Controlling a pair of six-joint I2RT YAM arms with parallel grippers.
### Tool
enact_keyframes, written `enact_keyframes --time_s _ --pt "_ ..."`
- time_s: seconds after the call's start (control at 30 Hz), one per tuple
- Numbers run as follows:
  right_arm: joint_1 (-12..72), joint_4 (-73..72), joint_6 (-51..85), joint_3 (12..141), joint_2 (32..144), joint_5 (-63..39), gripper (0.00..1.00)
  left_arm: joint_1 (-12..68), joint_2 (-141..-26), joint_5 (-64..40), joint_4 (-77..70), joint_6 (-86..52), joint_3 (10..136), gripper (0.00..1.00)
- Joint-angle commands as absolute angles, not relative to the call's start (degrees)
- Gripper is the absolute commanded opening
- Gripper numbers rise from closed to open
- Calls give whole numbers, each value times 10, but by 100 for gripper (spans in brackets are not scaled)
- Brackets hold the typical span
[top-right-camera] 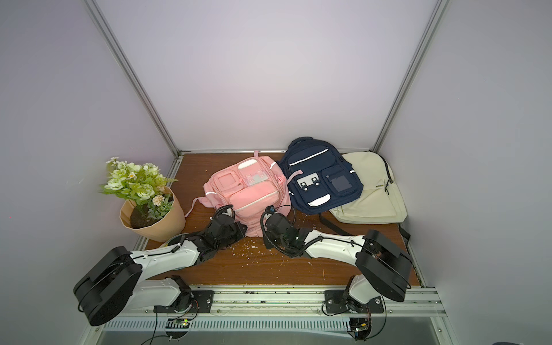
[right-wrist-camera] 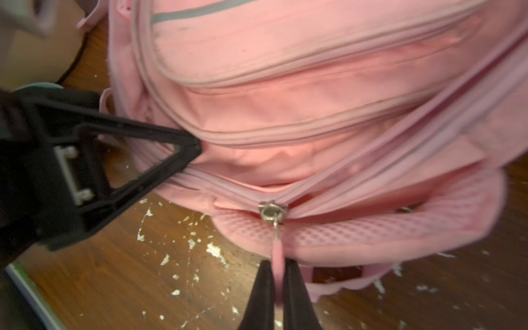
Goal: Zip up the backpack
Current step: Zip the zipper on the backpack.
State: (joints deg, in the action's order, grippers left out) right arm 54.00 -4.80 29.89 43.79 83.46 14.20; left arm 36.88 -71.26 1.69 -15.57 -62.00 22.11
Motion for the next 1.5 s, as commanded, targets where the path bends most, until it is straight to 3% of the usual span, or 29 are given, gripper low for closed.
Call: enact_keyframes --time_s 0.0,0.17,0.27,0.43,0.57,0.63,0.73,0.83,0.93,1.1,1.2,1.37,1.47 --pt "459 20 294 433 805 179 0 334 -680 27 -130 -588 209 0" --pt "419 24 308 438 805 195 0 330 -647 42 -92 -576 216 0" --pt "422 -20 322 428 804 150 0 311 -655 17 -95 -577 223 0" --pt "488 -61 323 432 822 139 0 253 -714 -7 -64 -522 300 2" --pt "562 -147 330 437 859 78 0 183 -754 -25 -44 -477 340 13" --pt "590 -190 338 448 889 52 0 154 -758 -42 -27 -462 350 23" --pt "599 -213 349 475 935 41 0 146 -729 -21 10 -459 342 53" --pt "599 -222 347 500 968 28 0 146 -677 -20 34 -478 304 77" --pt "599 -224 336 523 989 11 0 151 -644 -58 39 -491 267 86" --pt "603 -245 320 542 1015 -20 0 203 -609 -77 -5 -556 216 92" --pt "615 -242 311 554 1028 -25 0 207 -608 -84 -32 -567 212 91" --pt "629 -237 294 560 1027 -31 0 207 -637 -84 -31 -558 226 75" --pt "629 -207 277 569 1021 -25 0 206 -649 -82 -34 -554 225 58"
